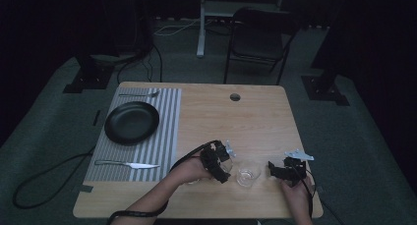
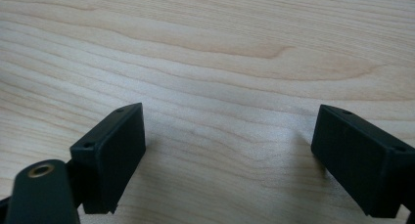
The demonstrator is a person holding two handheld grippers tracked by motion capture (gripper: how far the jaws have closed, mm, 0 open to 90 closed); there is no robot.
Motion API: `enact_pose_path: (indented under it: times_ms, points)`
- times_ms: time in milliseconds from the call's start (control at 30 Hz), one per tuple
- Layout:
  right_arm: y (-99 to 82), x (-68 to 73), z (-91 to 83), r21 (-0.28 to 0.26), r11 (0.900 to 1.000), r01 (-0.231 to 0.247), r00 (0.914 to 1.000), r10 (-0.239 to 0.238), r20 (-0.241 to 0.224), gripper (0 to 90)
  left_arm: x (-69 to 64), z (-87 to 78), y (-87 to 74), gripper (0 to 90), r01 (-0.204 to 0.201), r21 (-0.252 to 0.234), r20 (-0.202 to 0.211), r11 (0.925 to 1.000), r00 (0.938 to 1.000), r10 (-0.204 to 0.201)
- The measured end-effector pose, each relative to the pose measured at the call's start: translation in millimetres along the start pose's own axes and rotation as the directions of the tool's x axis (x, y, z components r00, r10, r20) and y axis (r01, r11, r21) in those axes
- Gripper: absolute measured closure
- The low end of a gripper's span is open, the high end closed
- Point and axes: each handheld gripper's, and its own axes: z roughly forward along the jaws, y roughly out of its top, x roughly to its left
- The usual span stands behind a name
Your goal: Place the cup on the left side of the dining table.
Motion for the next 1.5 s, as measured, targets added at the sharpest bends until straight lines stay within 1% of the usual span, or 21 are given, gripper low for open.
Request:
enact_pose_path:
  times_ms: [33,67,100,200,233,300,333,367,533,567,633,667,733,900,933,1067,1167,1200,1300,1433,1500]
  points:
    - [0.0,0.0,0.0,0.000,1.0000,-0.001,1.0000,0.001,0.000,12.4,-0.5,-1.0,1.0,18.3,0.003,0.000,-0.019,1.0000,0.9998,-0.003]
    - [0.0,0.0,0.0,0.000,1.0000,0.000,1.0000,0.000,0.000,12.4,-0.5,-1.2,1.4,18.3,0.007,-0.003,-0.027,1.0000,0.9996,-0.007]
    - [0.0,0.0,0.0,0.000,1.0000,0.000,1.0000,0.000,0.000,12.4,0.6,-1.2,1.9,18.3,0.015,-0.002,-0.023,0.9999,0.9996,-0.015]
    - [0.0,0.0,0.0,0.000,1.0000,0.000,1.0000,0.000,0.000,12.4,3.6,-2.4,2.3,18.3,0.021,-0.008,-0.021,0.9998,0.9996,-0.021]
    - [0.0,0.0,0.0,0.000,1.0000,-0.001,1.0000,0.001,0.000,12.4,5.1,-2.7,2.4,18.3,0.037,-0.015,-0.020,0.9992,0.9991,-0.037]
    - [0.0,0.1,0.0,0.000,1.0000,-0.001,1.0000,0.001,0.000,12.4,7.2,-3.1,2.4,18.3,0.040,-0.018,-0.016,0.9990,0.9991,-0.040]
    - [0.0,0.1,0.0,0.000,1.0000,-0.001,1.0000,0.001,0.000,12.4,8.0,-3.1,2.5,18.3,0.054,-0.021,-0.022,0.9983,0.9983,-0.055]
    - [0.0,0.1,0.0,-0.001,1.0000,-0.002,1.0000,0.002,0.000,12.4,8.5,-2.9,2.5,18.3,0.050,-0.019,-0.024,0.9986,0.9985,-0.050]
    - [0.0,0.1,0.0,0.000,1.0000,-0.001,1.0000,0.001,0.000,12.4,15.4,-6.4,1.2,18.3,0.077,-0.038,-0.042,0.9963,0.9960,-0.079]
    - [0.0,0.1,0.0,0.000,1.0000,-0.002,1.0000,0.002,0.000,12.4,17.7,-7.2,0.9,18.3,0.092,-0.041,-0.039,0.9949,0.9948,-0.094]
    - [0.1,0.2,0.0,0.000,1.0000,-0.002,1.0000,0.002,0.000,12.4,19.7,-7.9,0.6,18.3,0.096,-0.039,-0.037,0.9946,0.9945,-0.098]
    - [0.0,0.1,0.0,0.000,1.0000,-0.002,1.0000,0.002,0.000,12.4,22.3,-8.8,-0.2,18.3,0.097,-0.033,-0.044,0.9947,0.9941,-0.099]
    - [0.0,0.1,0.0,0.000,1.0000,-0.002,1.0000,0.002,0.000,12.5,23.1,-9.2,-0.6,18.3,0.092,-0.030,-0.050,0.9953,0.9944,-0.094]
    - [0.0,0.0,0.0,0.000,1.0000,-0.001,1.0000,0.001,0.000,12.4,33.1,-12.1,-3.6,18.3,0.134,-0.046,-0.062,0.9899,0.9887,-0.137]
    - [0.0,0.0,0.0,-0.001,1.0000,0.000,1.0000,0.000,0.000,12.4,33.1,-12.1,-3.6,18.3,0.134,-0.046,-0.062,0.9899,0.9887,-0.137]
    - [0.0,-0.1,0.1,-0.002,1.0000,0.001,1.0000,-0.001,0.000,12.4,40.1,-14.1,-7.8,18.3,0.153,-0.040,-0.069,0.9874,0.9854,-0.156]
    - [0.0,-0.1,0.1,-0.002,1.0000,0.001,1.0000,-0.001,0.000,12.4,43.8,-17.0,-10.9,18.3,0.158,-0.034,-0.077,0.9869,0.9841,-0.160]
    - [0.0,-0.1,0.1,-0.002,1.0000,0.001,1.0000,-0.001,0.000,12.4,44.7,-17.5,-12.0,18.3,0.168,-0.040,-0.082,0.9850,0.9819,-0.171]
    - [0.0,-0.1,0.1,-0.001,1.0000,0.001,1.0000,-0.001,0.000,12.4,48.2,-20.0,-15.3,18.3,0.181,-0.041,-0.097,0.9827,0.9781,-0.184]
    - [0.0,-0.1,0.1,-0.001,1.0000,0.001,1.0000,-0.001,0.000,12.4,52.6,-23.6,-19.8,18.3,0.189,-0.032,-0.101,0.9814,0.9762,-0.192]
    - [0.0,-0.1,0.1,-0.001,1.0000,0.001,1.0000,-0.001,0.000,12.4,57.0,-28.5,-24.7,18.3,0.203,-0.035,-0.107,0.9786,0.9728,-0.206]
